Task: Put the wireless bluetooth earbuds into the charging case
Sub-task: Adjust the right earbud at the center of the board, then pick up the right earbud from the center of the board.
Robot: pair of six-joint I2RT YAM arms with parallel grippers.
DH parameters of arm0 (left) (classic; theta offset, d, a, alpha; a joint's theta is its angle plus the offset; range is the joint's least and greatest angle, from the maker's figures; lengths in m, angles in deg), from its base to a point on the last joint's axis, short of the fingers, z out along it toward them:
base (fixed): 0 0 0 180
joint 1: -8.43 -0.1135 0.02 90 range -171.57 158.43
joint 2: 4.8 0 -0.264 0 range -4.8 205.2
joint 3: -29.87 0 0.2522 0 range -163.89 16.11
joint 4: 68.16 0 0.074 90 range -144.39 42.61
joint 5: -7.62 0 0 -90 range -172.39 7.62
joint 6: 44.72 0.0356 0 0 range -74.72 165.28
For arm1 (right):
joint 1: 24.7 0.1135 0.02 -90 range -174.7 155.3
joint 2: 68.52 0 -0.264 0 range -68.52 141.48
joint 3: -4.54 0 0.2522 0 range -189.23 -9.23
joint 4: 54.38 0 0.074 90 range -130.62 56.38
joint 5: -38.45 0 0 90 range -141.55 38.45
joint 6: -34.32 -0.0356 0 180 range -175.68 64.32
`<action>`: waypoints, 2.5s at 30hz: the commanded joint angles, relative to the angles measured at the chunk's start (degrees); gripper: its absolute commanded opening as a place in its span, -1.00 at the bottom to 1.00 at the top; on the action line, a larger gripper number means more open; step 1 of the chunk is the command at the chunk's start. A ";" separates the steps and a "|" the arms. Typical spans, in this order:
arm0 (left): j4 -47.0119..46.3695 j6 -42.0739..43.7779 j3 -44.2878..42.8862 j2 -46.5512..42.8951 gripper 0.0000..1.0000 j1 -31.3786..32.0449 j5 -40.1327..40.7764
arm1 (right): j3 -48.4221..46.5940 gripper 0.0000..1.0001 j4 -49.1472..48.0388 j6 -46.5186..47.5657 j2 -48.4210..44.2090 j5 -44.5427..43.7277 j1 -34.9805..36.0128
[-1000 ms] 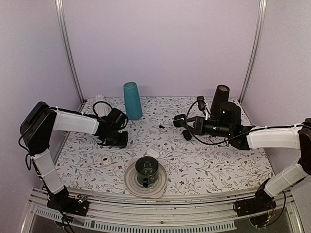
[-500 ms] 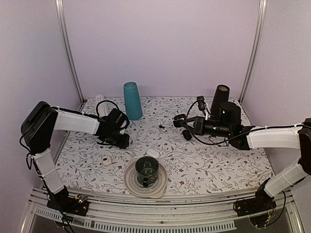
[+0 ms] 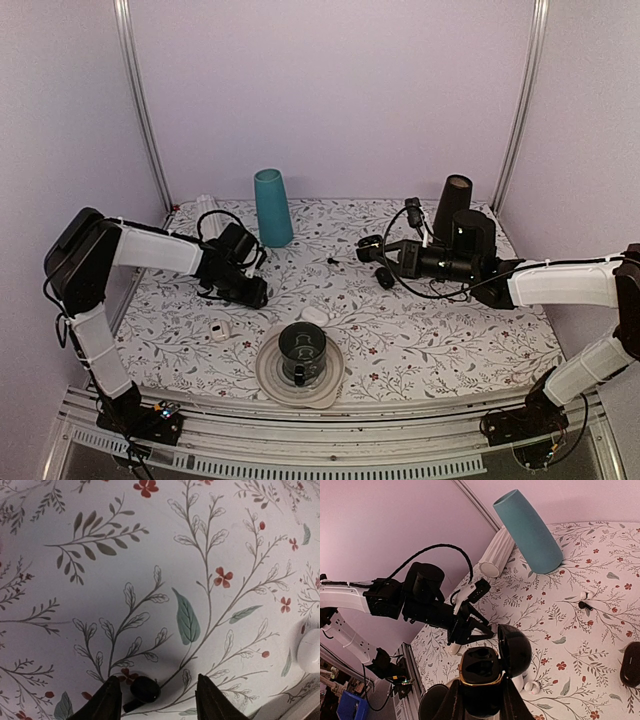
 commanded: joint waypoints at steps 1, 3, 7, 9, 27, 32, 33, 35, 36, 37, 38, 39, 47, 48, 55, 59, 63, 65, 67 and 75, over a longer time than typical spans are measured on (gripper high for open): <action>0.84 -1.50 1.43 -0.60 0.03 -0.62 -3.36 | -1.01 -0.92 -1.24 0.84 -0.50 0.18 -0.21; 0.90 -2.04 1.92 -0.85 0.01 -0.48 -4.40 | -1.08 -0.92 -1.31 0.79 -0.42 0.19 -0.21; 1.99 -3.18 2.58 -1.70 -0.02 0.00 -4.47 | -1.28 -0.92 -1.33 0.84 -0.36 0.39 -0.20; 2.29 -3.86 2.80 -2.39 -0.02 0.28 -4.28 | -1.37 -0.92 -1.30 0.85 -0.35 0.34 -0.21; 4.95 -6.06 -0.35 -1.84 -0.05 2.34 4.25 | -0.29 -0.92 -1.48 0.93 -1.43 0.14 -0.21; 5.46 -4.39 -2.54 -0.04 -0.06 2.18 5.10 | -0.16 -0.92 -1.48 0.77 -1.56 0.23 -0.21; 5.49 -3.98 -2.91 0.58 -0.06 2.10 4.94 | -0.13 -0.92 -1.44 0.76 -1.57 0.18 -0.20; 6.03 -3.18 -3.85 1.68 -0.08 2.01 4.57 | -0.21 -0.92 -1.39 0.75 -1.72 0.17 -0.22; 6.33 -2.87 -4.34 2.17 -0.09 2.00 4.26 | -0.17 -0.92 -1.28 0.75 -1.77 0.10 -0.21; 6.45 -2.51 -4.55 2.41 -0.10 1.96 4.10 | -0.17 -0.92 -1.14 0.79 -1.81 0.03 -0.21; 6.54 -2.37 -4.66 2.53 -0.10 2.04 4.34 | -0.10 -0.92 -1.13 0.83 -1.88 -0.07 -0.21; 6.71 -2.26 -4.77 2.66 -0.11 2.01 4.64 | -0.05 -0.92 -1.01 0.84 -2.01 -0.12 -0.21; 7.70 -0.70 -5.42 3.34 -0.15 1.99 5.14 | -0.27 -0.92 -1.12 0.75 -1.60 -0.08 -0.21; 7.73 -0.34 -5.59 3.62 -0.17 2.01 4.86 | -0.25 -0.92 -1.15 0.75 -1.52 -0.08 -0.20; 8.50 1.09 -6.64 5.09 -0.26 2.00 4.88 | 0.02 -0.92 -1.10 0.76 -1.50 -0.08 -0.22; 9.47 1.60 -7.39 5.87 -0.28 1.92 5.24 | 0.13 -0.92 -1.10 0.83 -1.51 -0.12 -0.22; 10.59 1.83 -7.56 5.70 -0.33 1.94 6.11 | 0.31 -0.92 -1.09 0.92 -1.62 -0.17 -0.21; 11.05 1.96 -7.37 5.30 -0.33 1.97 6.21 | 0.29 -0.92 -1.20 1.01 -1.60 -0.16 -0.21; 11.65 2.12 -7.45 5.08 -0.32 1.97 6.24 | 0.21 -0.92 -1.25 1.08 -1.35 -0.03 -0.25; 12.56 2.93 -7.79 5.12 -0.35 1.96 5.45 | 0.10 -0.92 -1.45 0.93 -1.06 0.18 -0.21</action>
